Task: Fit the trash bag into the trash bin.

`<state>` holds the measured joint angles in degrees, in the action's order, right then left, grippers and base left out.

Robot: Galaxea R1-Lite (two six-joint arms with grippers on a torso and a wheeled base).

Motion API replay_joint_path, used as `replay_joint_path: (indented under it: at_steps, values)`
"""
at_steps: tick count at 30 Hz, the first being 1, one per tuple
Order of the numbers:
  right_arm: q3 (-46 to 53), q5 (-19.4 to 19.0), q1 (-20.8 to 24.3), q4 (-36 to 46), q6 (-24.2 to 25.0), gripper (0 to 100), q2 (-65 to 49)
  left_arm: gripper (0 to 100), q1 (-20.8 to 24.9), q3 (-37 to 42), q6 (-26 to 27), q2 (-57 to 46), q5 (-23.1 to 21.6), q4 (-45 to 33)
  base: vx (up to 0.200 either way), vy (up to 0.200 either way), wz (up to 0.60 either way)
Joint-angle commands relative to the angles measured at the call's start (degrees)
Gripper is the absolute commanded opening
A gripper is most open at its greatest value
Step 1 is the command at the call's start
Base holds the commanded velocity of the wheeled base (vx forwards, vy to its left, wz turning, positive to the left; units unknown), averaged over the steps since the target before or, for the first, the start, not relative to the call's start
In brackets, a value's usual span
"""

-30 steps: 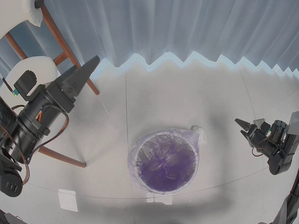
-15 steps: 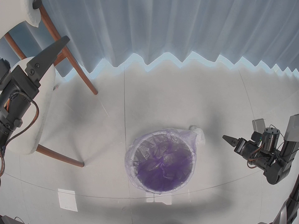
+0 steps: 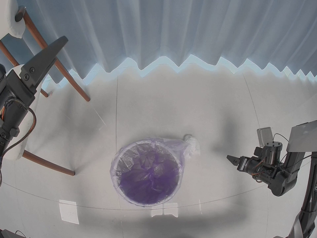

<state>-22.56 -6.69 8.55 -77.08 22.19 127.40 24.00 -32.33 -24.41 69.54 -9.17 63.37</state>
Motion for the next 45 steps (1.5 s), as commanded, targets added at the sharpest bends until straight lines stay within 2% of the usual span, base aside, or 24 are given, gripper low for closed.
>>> replay_joint_path:
  at_steps: [1,5,10,14,23,30,41,45]
  values:
    - [-4.07,2.03,3.41,-7.56,-5.4,100,14.98,100,0.08,-0.28,-0.12,-0.1,0.03,0.0,0.0,0.0,0.0]
    - [-7.49,3.09,6.31,-8.79,-5.93,100,17.7,100,0.08,-0.45,-0.73,-0.01,-0.06,0.0,0.0,0.0,0.0]
    - [-14.88,3.35,7.54,-4.13,-5.93,100,17.7,100,0.43,-0.28,-2.4,-0.01,-0.24,-0.17,-0.12,0.0,0.0]
    - [-20.77,3.0,7.54,1.06,-5.93,100,17.62,100,-0.01,-0.45,-2.4,-0.1,-0.06,-1.93,-0.2,0.0,0.0]
    - [-27.53,1.33,11.58,2.02,-6.72,100,19.2,100,-0.27,-0.28,-2.23,-1.16,0.03,-2.19,-0.044,0.0,0.0]
    - [-33.77,1.33,11.76,3.17,-9.44,100,20.25,100,-0.45,-0.19,-2.14,-0.98,0.03,-2.19,0.0,0.0,0.0]
    - [-45.64,1.33,11.58,11.34,-10.5,100,23.59,100,-1.06,0.25,-2.14,-0.89,0.03,-2.28,0.0,0.0,0.0]
    - [-49.68,1.33,12.37,12.92,-12.26,100,25.97,100,-1.15,0.51,-2.14,-0.63,0.03,-2.28,0.0,0.0,0.0]
